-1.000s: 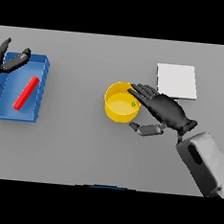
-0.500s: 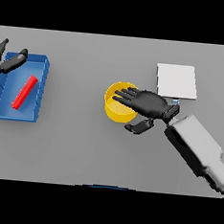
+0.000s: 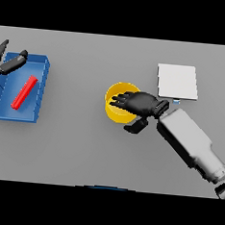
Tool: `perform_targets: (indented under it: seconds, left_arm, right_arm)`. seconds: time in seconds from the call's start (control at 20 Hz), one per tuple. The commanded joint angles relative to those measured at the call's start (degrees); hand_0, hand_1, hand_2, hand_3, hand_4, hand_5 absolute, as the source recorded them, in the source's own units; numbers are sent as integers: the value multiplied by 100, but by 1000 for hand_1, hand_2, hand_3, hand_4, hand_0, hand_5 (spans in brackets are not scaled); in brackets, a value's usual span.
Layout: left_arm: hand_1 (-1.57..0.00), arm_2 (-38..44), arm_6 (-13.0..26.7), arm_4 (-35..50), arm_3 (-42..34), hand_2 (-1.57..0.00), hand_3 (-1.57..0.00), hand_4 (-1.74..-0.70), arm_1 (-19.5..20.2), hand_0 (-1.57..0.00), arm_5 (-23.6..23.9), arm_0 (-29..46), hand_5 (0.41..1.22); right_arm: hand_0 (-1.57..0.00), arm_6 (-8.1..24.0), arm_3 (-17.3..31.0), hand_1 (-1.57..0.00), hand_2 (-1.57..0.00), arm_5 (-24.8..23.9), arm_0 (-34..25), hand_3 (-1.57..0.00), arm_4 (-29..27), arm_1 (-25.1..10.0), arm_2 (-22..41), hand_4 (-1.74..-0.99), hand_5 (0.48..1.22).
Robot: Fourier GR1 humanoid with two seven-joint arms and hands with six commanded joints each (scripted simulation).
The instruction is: Pick up the red beaker and tilt it to pour out 1 green nut into yellow bowl. Pick up the yellow bowl and place it on the metallic measuring scale.
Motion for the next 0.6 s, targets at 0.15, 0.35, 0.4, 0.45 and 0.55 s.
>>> perform_targets:
  seconds: [0.15, 0.35, 0.4, 0.45, 0.55]
  left_arm:
    - [1, -13, 71, -15, -24, 1, 1, -789, -9, 1, 15, -21, 714]
    - [1, 1, 92, -20, 7, 1, 1, -788, 23, 1, 1, -52, 710]
    - [1, 25, 25, -21, 69, 1, 1, -788, 30, 1, 12, -59, 710]
    - [1, 11, 28, -23, 67, 1, 1, -787, 17, 1, 5, -54, 707]
    - [1, -19, 12, -45, 117, 1, 1, -785, -5, 1, -9, -68, 709]
  right_arm:
    - [1, 110, 147, -15, -37, 79, -95, -77, -27, 54, -42, -1234, 770]
    - [-678, -33, 95, -640, -594, -49, -13, -572, 9, 58, 7, -1435, 1010]
    - [-857, -18, 58, -826, -789, -40, -12, -679, -19, 60, 11, -1492, 1052]
    - [-999, -91, 71, -975, -945, 5, -49, -792, -41, 33, -6, -1540, 1086]
    - [-1205, -106, 34, -1189, -1129, 14, -36, -969, -51, 3, 53, -1611, 1135]
